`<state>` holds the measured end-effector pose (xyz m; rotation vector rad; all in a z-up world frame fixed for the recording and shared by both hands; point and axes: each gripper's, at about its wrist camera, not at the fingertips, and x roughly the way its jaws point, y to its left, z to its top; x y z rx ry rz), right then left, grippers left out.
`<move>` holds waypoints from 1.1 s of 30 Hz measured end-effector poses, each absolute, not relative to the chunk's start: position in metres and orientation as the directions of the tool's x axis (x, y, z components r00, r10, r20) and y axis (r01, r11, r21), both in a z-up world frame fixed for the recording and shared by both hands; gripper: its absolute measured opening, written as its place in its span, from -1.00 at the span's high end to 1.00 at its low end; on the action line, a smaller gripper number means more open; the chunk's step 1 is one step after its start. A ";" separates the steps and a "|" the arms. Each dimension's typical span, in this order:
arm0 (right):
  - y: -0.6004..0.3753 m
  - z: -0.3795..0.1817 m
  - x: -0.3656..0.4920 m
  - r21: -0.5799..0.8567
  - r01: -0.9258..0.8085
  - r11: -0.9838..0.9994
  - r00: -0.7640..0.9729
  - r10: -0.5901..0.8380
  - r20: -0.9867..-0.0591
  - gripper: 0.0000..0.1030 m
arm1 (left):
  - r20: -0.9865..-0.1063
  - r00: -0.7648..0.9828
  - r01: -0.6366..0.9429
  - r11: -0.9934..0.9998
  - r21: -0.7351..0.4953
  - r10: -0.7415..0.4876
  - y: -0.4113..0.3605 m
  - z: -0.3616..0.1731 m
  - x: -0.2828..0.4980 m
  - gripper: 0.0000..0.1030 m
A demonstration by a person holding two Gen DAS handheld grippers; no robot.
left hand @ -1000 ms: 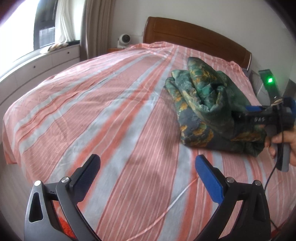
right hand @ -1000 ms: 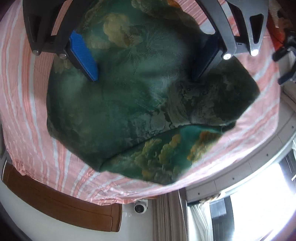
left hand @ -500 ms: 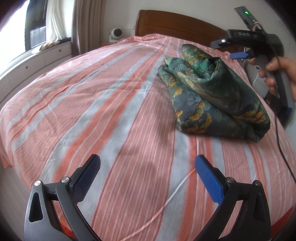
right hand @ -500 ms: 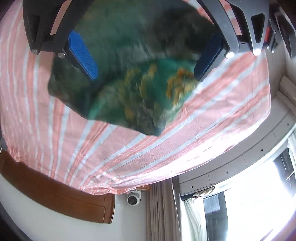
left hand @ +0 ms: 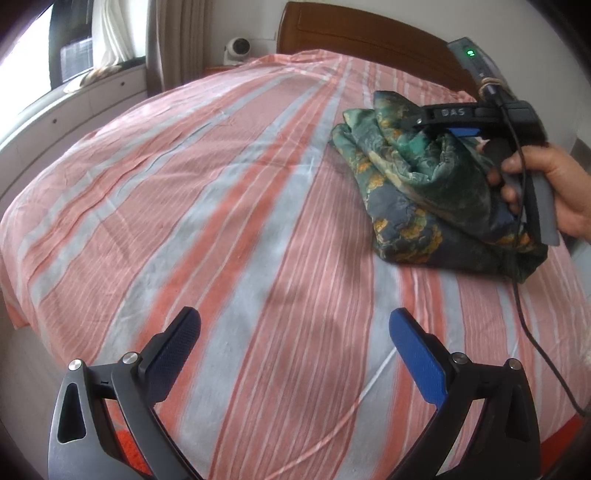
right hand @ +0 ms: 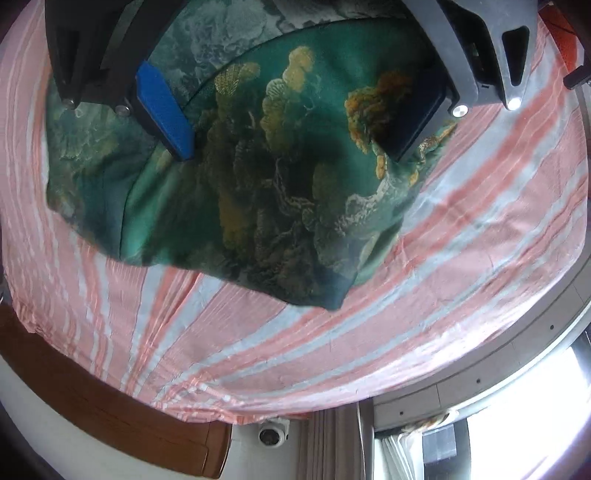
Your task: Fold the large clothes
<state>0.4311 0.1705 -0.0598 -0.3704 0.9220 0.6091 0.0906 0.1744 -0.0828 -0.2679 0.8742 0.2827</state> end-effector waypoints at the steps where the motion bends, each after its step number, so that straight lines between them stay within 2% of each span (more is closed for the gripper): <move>1: 0.164 -0.043 0.421 -0.031 -0.624 0.781 0.483 0.354 -0.801 -0.99 | -0.776 0.612 -0.358 0.928 -0.103 0.150 0.175 -0.078 0.090 -0.98; 5: 0.128 0.014 0.388 0.062 -0.606 0.793 0.536 0.464 -0.705 -0.99 | -0.766 0.608 -0.378 0.925 -0.049 0.207 0.175 -0.064 0.091 -0.98; 8: 0.100 0.030 0.358 0.079 -0.612 0.787 0.551 0.495 -0.671 -0.99 | -0.760 0.602 -0.381 0.925 -0.005 0.244 0.175 -0.061 0.093 -0.98; 17: 0.023 -0.008 0.303 0.110 -0.554 0.825 0.536 0.455 -0.711 -0.99 | -0.767 0.579 -0.355 0.933 0.069 0.277 0.171 -0.060 0.108 -0.98; 19: 0.009 -0.015 0.302 0.138 -0.534 0.834 0.531 0.458 -0.713 -0.99 | -0.777 0.604 -0.304 0.952 -0.023 0.174 0.181 -0.055 0.121 -0.98; 21: -0.006 -0.016 0.302 0.172 -0.510 0.843 0.532 0.467 -0.707 -0.99 | -0.751 0.656 -0.201 0.942 -0.268 -0.073 0.205 -0.042 0.142 -0.98; 23: -0.027 -0.018 0.305 0.215 -0.468 0.857 0.537 0.469 -0.701 -0.99 | -0.667 0.660 -0.090 0.844 -0.528 -0.347 0.234 -0.034 0.176 -0.98; 25: -0.049 -0.020 0.313 0.254 -0.421 0.871 0.543 0.466 -0.699 -0.99 | -0.578 0.627 -0.041 0.719 -0.694 -0.522 0.253 -0.033 0.222 -0.99; 27: -0.067 -0.025 0.325 0.272 -0.371 0.888 0.553 0.446 -0.704 -0.99 | -0.541 0.596 -0.026 0.659 -0.752 -0.594 0.257 -0.037 0.267 -0.99; 28: -0.074 -0.027 0.331 0.282 -0.347 0.894 0.558 0.439 -0.704 -0.99 | -0.550 0.586 -0.037 0.658 -0.752 -0.596 0.257 -0.041 0.286 -0.99; 33: -0.100 -0.038 0.361 0.372 -0.263 0.890 0.575 0.454 -0.680 -0.99 | -0.684 0.454 -0.105 0.728 -0.677 -0.571 0.233 -0.101 0.355 -0.98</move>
